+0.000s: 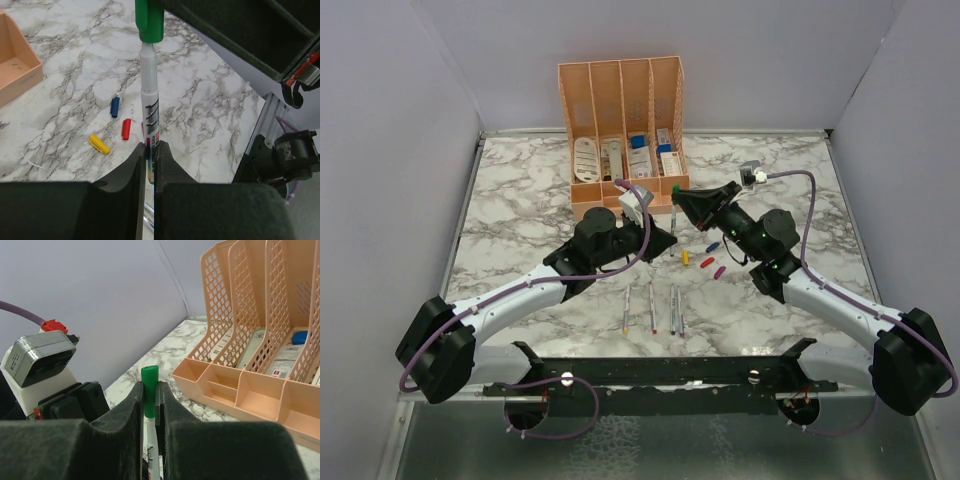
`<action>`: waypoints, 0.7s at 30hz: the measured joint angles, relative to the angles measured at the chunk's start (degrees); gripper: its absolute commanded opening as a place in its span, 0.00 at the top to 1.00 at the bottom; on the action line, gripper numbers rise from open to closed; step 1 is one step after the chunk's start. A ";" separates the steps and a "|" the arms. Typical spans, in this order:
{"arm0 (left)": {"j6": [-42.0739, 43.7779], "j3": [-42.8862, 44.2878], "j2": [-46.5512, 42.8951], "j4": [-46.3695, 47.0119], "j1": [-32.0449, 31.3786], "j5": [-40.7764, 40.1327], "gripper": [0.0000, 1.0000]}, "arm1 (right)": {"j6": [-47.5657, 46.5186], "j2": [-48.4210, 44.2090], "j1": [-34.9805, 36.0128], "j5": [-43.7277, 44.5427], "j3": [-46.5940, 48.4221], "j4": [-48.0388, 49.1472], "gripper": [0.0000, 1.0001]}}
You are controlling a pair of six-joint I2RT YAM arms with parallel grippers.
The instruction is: Insert the pens into the pen caps
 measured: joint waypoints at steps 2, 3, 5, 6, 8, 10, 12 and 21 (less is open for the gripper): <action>-0.02 0.00 0.00 0.04 0.00 -0.24 1.00 | 0.00 0.00 0.00 -0.26 0.00 0.00 0.99; -0.02 0.00 0.00 0.04 0.00 -0.35 1.00 | 0.02 0.00 0.00 -0.33 0.00 -0.02 0.99; -0.02 0.00 0.00 0.04 0.00 -0.52 1.00 | 0.02 0.00 0.00 -0.74 -0.02 -0.04 0.99; -0.02 0.00 0.00 0.04 0.00 -0.66 1.00 | 0.02 0.00 0.00 -0.98 -0.02 -0.07 0.99; -0.04 0.00 0.00 0.07 0.00 -0.83 1.00 | 0.04 0.00 0.00 -1.33 -0.04 -0.11 0.99; -0.04 0.07 0.00 0.07 0.00 -0.87 1.00 | 0.04 0.00 0.00 -1.62 -0.24 -0.17 0.99; -0.09 0.46 0.00 0.02 0.00 -0.96 1.00 | 0.04 0.02 0.00 -1.90 -0.50 -0.33 0.99; -0.52 1.86 0.00 -0.48 0.00 -1.60 1.00 | 0.02 0.59 -0.02 -2.89 -0.98 -0.02 0.99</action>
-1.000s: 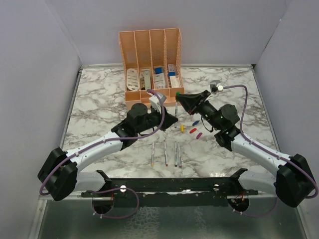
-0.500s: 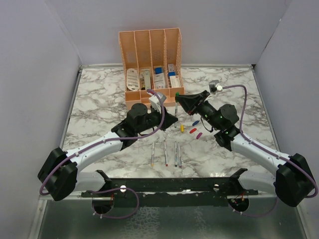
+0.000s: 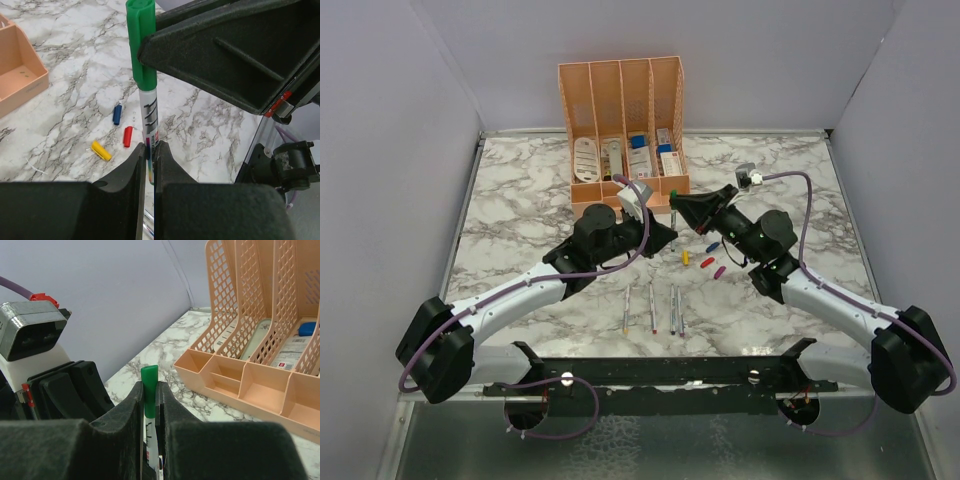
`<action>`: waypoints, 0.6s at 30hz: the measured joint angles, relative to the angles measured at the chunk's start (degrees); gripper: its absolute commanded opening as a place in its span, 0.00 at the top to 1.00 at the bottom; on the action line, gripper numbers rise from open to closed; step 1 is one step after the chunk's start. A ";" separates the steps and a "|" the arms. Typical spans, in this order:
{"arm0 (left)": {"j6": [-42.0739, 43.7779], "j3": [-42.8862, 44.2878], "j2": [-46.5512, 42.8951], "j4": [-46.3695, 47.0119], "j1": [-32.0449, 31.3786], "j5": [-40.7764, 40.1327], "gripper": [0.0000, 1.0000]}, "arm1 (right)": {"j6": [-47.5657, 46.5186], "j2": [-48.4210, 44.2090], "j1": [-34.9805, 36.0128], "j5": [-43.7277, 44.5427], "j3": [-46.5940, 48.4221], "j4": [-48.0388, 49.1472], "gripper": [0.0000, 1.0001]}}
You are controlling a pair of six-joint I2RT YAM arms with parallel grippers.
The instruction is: Insert the pens into the pen caps
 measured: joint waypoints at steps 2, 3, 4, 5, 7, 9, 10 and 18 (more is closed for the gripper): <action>-0.22 0.00 0.00 -0.13 0.00 -0.26 1.00 | 0.00 0.13 -0.02 0.00 0.00 0.02 0.99; -0.37 0.00 0.00 -0.20 0.00 -0.46 1.00 | 0.00 0.20 -0.02 -0.02 0.00 0.00 0.99; -0.52 0.00 0.00 -0.20 0.00 -0.63 1.00 | 0.00 0.24 -0.02 -0.02 0.00 0.00 0.99; -0.74 0.00 0.00 -0.24 0.00 -0.98 1.00 | 0.00 0.31 -0.02 -0.02 0.00 0.00 0.99; -0.98 0.02 -0.04 -0.39 0.00 -1.49 1.00 | -0.02 0.48 -0.02 -0.04 0.00 -0.02 0.99; -1.16 0.02 -0.07 -0.42 -0.02 -2.10 1.00 | -0.11 0.68 -0.02 -0.26 0.02 0.00 0.99; -1.22 0.02 -0.07 -0.46 -0.07 -2.36 1.00 | -0.22 0.79 -0.04 -0.37 0.07 -0.02 0.99; -1.38 0.70 -0.09 -0.96 -0.44 -3.96 1.00 | -0.85 1.29 -0.15 -1.01 0.44 0.31 0.99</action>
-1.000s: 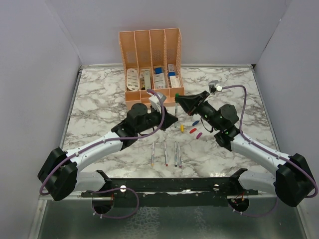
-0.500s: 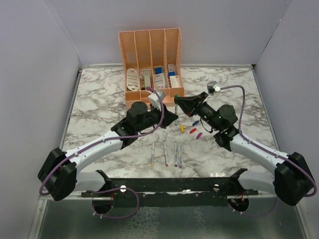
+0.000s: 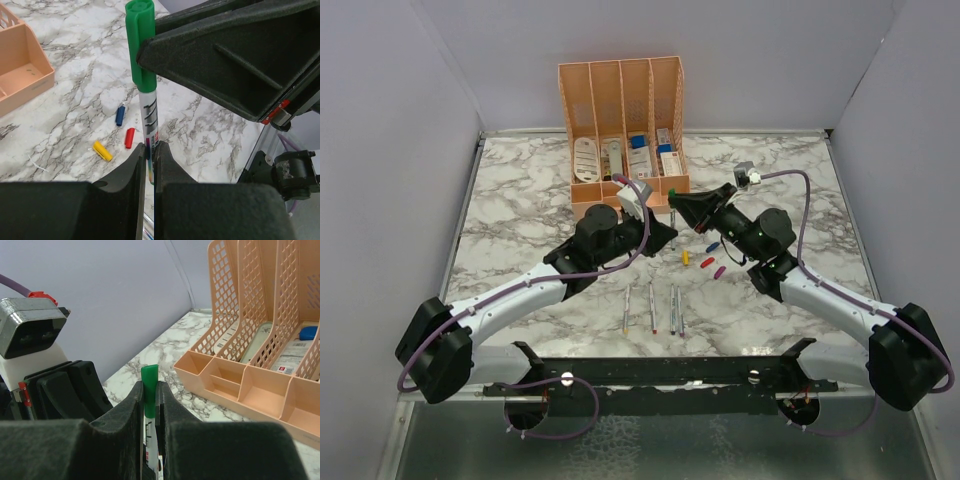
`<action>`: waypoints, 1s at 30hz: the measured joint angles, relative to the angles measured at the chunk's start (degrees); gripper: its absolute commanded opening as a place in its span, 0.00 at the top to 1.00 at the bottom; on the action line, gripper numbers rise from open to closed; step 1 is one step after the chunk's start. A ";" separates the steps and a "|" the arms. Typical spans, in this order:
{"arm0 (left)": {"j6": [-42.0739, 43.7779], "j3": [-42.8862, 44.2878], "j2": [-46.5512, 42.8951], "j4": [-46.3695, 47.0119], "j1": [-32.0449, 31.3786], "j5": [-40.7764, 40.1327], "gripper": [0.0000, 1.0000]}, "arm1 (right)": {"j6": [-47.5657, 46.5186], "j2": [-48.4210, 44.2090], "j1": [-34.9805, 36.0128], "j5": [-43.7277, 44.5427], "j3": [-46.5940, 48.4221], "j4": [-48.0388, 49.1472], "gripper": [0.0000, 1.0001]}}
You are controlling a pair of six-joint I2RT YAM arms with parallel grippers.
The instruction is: Insert the pens into the pen caps
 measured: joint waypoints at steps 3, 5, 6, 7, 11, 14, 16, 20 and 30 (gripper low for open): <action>0.13 0.04 -0.37 -0.13 -0.09 -0.55 1.00 | -0.02 -0.04 -0.07 0.00 0.04 0.20 0.99; 0.22 0.04 -0.57 -0.31 -0.20 -1.03 1.00 | -0.04 -0.04 -0.07 -0.02 0.07 0.20 0.99; 0.28 0.04 -0.61 -0.31 -0.26 -1.31 1.00 | -0.04 -0.07 -0.09 -0.09 0.07 0.11 0.99; 0.35 0.09 -0.66 -0.35 -0.28 -1.44 1.00 | -0.07 -0.07 -0.09 -0.11 0.07 0.13 0.99; 0.61 0.13 -0.66 -0.35 -0.31 -1.77 1.00 | -0.22 -0.07 -0.09 -0.11 0.11 0.13 0.99; 0.85 0.13 -0.70 -0.39 -0.31 -1.92 1.00 | -0.24 -0.07 -0.09 -0.11 0.11 0.02 0.99; 1.11 0.15 -0.72 -0.44 -0.31 -2.03 1.00 | -0.24 -0.07 -0.09 -0.11 0.11 0.00 0.99; 1.51 0.15 -0.72 -0.52 -0.31 -2.10 1.00 | -0.22 -0.07 -0.09 -0.07 0.13 -0.02 0.98; 0.72 0.13 -3.28 0.22 0.72 -3.45 1.00 | -0.20 0.52 0.48 0.22 3.26 -7.65 0.51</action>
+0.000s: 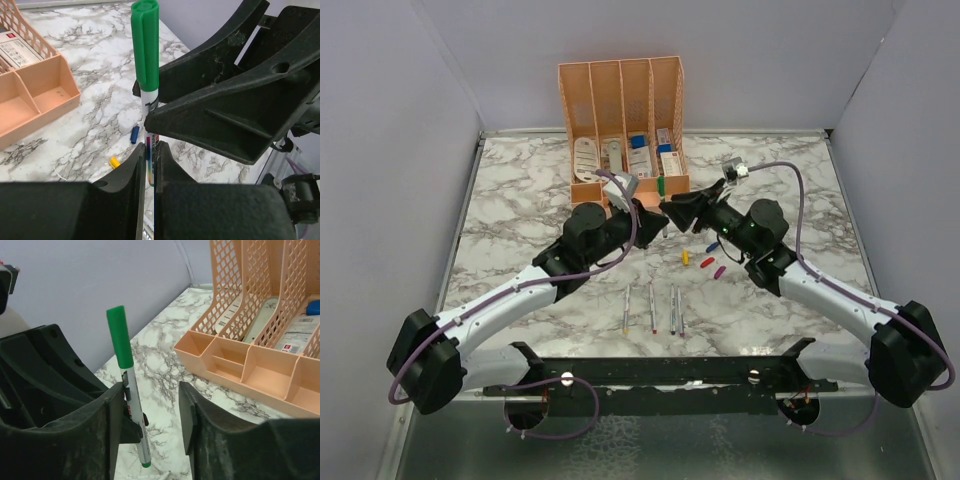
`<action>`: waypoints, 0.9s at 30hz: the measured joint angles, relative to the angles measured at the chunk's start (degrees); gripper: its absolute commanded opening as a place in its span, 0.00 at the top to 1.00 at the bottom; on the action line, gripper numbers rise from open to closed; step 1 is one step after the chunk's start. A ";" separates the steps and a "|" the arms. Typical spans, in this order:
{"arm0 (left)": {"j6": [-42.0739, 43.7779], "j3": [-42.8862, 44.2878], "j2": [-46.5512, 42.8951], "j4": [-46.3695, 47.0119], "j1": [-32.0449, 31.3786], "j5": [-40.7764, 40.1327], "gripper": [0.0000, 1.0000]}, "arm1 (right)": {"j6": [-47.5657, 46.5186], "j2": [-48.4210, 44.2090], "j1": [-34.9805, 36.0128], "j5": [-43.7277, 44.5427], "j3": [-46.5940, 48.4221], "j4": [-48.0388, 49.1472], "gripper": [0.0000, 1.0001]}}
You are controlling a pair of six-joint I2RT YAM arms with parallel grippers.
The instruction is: Insert the pens into the pen caps
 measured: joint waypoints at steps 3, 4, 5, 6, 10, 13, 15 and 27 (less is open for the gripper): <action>-0.87 -0.07 -1.05 -2.19 0.13 -0.76 1.00 | -0.37 0.07 0.09 1.18 2.51 -3.06 0.49; -1.27 -0.28 -1.29 -3.37 0.15 -0.87 1.00 | -0.48 0.02 0.09 1.84 3.41 -3.56 0.49; -1.73 -0.72 -1.46 -4.68 0.13 -1.03 1.00 | -0.70 -0.22 0.07 2.84 4.39 -3.87 0.49; -2.23 -1.33 -1.60 -6.45 0.15 -1.27 1.00 | -0.96 -0.46 0.07 3.54 5.11 -3.87 0.49; -4.79 -4.26 -1.60 -14.29 0.17 -3.76 1.00 | -2.21 -2.93 0.02 6.36 7.13 -3.93 0.49; -6.99 -4.94 -1.25 -20.65 1.01 -6.91 1.00 | -2.86 -5.25 0.02 8.81 7.37 -4.37 0.49; -8.09 -4.81 -0.59 -23.52 2.32 -9.07 1.00 | -3.21 -6.29 0.02 10.45 7.32 -5.07 0.49; -9.44 -0.13 11.98 -36.26 14.99 -13.46 1.00 | -4.48 -7.02 0.02 18.64 7.21 -19.91 0.49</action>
